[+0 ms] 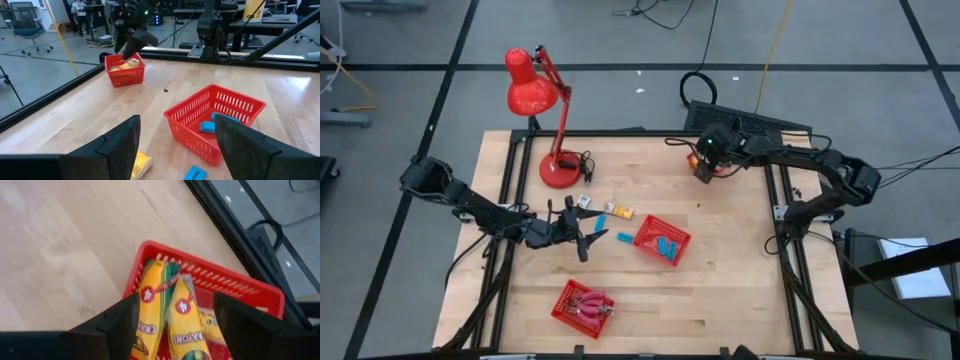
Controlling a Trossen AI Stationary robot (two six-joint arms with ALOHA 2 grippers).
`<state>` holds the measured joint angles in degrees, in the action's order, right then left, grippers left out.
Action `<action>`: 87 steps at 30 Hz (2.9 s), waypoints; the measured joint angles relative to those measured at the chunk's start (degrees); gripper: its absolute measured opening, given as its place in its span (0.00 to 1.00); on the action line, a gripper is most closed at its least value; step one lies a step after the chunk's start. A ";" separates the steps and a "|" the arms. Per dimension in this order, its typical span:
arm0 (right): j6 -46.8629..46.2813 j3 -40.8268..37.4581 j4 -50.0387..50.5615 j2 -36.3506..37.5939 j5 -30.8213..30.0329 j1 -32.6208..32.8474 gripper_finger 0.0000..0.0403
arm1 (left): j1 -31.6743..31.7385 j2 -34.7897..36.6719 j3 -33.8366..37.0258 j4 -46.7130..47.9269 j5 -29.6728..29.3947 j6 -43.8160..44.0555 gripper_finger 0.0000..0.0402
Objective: Pick & Place School Supplies
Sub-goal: Put the yellow crayon box into the top red bin
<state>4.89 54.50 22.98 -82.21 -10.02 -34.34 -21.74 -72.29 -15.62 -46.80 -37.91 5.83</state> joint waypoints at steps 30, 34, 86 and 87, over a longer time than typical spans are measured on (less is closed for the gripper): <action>-1.14 0.26 -10.80 4.81 9.80 26.00 0.57 | 22.41 -3.85 -25.58 55.68 33.77 -3.66 0.51; -0.56 0.26 -10.44 5.99 9.84 26.22 0.57 | 25.30 -8.47 -25.58 56.51 37.46 -4.34 0.56; 1.50 0.24 -6.91 6.64 10.05 27.70 0.53 | 28.33 -24.72 -45.09 61.40 23.79 -22.17 0.16; 2.01 0.24 -6.89 6.64 10.05 27.70 0.53 | 28.74 -24.71 -45.09 60.29 24.47 -22.61 0.16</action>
<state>6.90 54.74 16.10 -75.57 0.03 -6.63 7.00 -97.00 -60.71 13.49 -13.44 -16.78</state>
